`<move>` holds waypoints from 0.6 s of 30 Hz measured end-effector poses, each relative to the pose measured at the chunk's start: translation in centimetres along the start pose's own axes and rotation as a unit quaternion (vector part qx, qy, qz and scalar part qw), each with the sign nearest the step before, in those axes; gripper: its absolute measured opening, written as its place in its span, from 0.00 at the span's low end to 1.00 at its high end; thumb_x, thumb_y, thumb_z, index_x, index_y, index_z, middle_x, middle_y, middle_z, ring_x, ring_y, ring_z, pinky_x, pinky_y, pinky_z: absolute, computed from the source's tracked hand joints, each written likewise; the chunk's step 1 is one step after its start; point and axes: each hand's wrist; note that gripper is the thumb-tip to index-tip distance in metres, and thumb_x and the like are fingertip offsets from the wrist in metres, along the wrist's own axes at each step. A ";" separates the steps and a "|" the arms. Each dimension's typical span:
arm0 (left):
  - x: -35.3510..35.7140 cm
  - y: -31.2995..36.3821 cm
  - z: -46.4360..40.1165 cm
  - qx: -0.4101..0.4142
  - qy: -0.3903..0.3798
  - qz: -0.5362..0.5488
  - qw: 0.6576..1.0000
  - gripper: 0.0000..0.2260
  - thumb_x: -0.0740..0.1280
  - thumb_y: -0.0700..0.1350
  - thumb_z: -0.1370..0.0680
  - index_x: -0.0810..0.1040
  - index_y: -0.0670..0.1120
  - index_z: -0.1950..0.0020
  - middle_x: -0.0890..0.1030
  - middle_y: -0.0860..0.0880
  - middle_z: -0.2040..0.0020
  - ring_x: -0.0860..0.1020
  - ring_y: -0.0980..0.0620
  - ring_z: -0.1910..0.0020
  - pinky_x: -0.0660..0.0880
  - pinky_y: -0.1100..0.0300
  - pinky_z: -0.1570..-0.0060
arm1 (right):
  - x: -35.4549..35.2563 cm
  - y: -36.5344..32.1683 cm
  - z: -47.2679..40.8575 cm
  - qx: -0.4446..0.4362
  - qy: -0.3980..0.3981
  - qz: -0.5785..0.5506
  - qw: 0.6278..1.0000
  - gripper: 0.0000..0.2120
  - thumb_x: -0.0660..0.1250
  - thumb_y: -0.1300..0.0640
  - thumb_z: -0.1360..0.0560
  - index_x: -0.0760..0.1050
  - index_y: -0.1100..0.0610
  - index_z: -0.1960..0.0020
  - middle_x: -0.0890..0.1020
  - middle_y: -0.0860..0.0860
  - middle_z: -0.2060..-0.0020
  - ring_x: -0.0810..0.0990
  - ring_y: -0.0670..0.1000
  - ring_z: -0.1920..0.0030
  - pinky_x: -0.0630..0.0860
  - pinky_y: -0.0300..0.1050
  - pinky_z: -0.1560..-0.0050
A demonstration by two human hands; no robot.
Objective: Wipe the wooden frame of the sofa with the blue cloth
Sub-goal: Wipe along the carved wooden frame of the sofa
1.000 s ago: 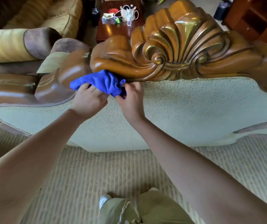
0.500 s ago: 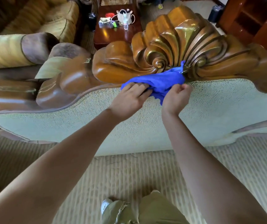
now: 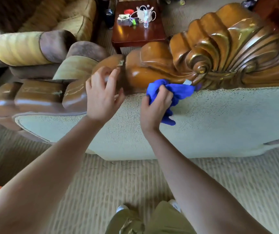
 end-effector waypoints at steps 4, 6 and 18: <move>-0.3 -3.3 -0.5 -0.021 -0.015 0.062 0.998 0.21 0.63 0.45 0.23 0.70 0.40 0.31 0.70 0.34 0.37 0.71 0.36 0.41 0.70 0.47 0.43 | 4.4 -1.5 4.5 -0.085 -0.091 0.038 0.992 0.18 0.67 0.66 0.33 0.75 0.64 0.44 0.75 0.61 0.47 0.67 0.58 0.48 0.63 0.49 0.45; 0.0 -4.8 -0.4 -0.010 -0.038 0.092 0.995 0.20 0.62 0.47 0.20 0.71 0.39 0.31 0.70 0.34 0.38 0.71 0.36 0.40 0.69 0.48 0.41 | 5.1 -1.3 4.9 -0.101 -0.088 0.053 0.990 0.16 0.68 0.64 0.31 0.75 0.63 0.43 0.75 0.60 0.46 0.67 0.58 0.48 0.65 0.50 0.44; 3.2 -5.3 0.5 -0.027 0.017 0.092 0.995 0.19 0.57 0.53 0.19 0.74 0.46 0.33 0.78 0.42 0.45 0.69 0.46 0.50 0.72 0.50 0.58 | 4.1 -0.4 3.5 -0.073 0.038 0.068 0.994 0.13 0.60 0.67 0.27 0.75 0.68 0.44 0.76 0.63 0.45 0.71 0.61 0.42 0.65 0.49 0.38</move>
Point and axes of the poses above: each hand's wrist, its own z-axis away from the middle knuckle, its own x-axis out of the palm, y = z × x
